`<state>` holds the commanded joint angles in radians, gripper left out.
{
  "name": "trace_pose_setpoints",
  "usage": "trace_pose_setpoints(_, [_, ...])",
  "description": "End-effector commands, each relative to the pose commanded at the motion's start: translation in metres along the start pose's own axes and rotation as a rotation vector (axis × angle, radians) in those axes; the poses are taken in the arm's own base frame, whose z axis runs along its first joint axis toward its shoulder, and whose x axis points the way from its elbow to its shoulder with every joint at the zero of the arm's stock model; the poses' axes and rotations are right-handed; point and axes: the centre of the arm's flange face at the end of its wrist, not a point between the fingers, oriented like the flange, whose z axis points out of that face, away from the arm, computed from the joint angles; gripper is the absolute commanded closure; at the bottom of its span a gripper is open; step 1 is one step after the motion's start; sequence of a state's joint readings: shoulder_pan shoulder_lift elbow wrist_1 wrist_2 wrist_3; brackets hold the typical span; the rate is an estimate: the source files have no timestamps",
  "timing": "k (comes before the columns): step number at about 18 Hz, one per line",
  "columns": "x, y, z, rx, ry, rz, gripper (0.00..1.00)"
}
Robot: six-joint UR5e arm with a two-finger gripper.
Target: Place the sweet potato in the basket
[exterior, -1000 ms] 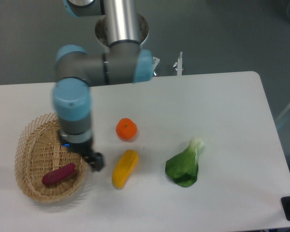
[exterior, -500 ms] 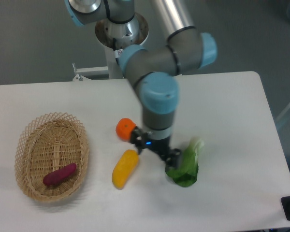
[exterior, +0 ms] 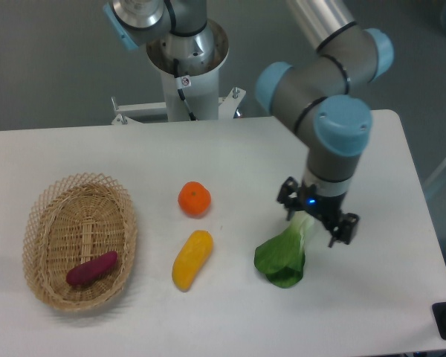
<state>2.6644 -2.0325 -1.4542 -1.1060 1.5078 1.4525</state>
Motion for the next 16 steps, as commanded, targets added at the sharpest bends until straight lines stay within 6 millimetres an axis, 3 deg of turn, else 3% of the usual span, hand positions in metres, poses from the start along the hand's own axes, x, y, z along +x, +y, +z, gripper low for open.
trace_pose_setpoints(11, [-0.028, 0.036, 0.01, -0.077, -0.009, 0.059, 0.0])
trace_pose_setpoints(16, [-0.031, 0.038, 0.014, -0.078, -0.006, 0.056, 0.0])
